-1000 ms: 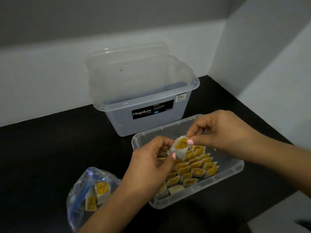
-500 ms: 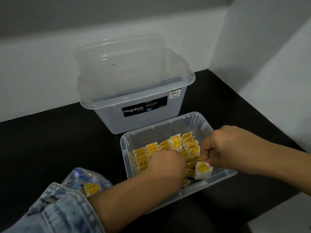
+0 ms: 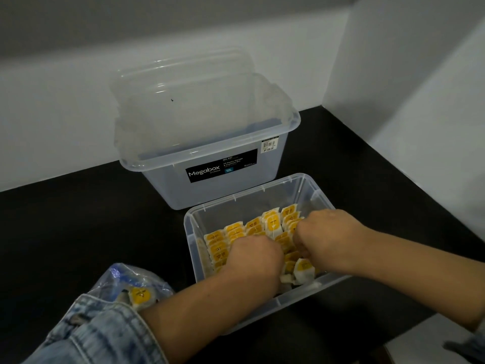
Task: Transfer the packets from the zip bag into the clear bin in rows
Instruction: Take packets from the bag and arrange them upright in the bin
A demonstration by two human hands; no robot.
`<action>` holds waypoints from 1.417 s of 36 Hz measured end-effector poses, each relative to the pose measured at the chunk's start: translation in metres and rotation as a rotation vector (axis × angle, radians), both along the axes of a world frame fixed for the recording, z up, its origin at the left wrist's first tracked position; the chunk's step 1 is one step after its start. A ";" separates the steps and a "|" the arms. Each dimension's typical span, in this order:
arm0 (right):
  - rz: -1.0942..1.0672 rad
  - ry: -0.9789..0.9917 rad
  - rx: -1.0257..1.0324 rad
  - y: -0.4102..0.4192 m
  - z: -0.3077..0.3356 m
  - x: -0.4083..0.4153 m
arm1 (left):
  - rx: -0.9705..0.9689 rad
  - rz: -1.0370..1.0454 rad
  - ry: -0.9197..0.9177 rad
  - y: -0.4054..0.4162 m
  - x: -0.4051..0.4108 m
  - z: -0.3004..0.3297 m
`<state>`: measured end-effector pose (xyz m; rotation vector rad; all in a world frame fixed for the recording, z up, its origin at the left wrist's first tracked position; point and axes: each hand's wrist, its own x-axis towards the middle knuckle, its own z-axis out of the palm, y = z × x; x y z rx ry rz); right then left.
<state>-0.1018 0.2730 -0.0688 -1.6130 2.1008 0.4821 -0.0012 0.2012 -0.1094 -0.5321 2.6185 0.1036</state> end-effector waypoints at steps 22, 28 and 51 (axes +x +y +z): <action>-0.115 -0.046 -0.012 0.005 0.006 -0.005 | -0.020 -0.014 -0.008 -0.001 -0.002 -0.007; -0.004 -0.030 -0.012 -0.001 -0.006 0.004 | -0.023 0.003 -0.019 0.000 -0.003 -0.009; 0.172 -0.063 -0.033 -0.006 -0.021 -0.004 | 0.010 0.046 -0.005 -0.002 0.000 -0.004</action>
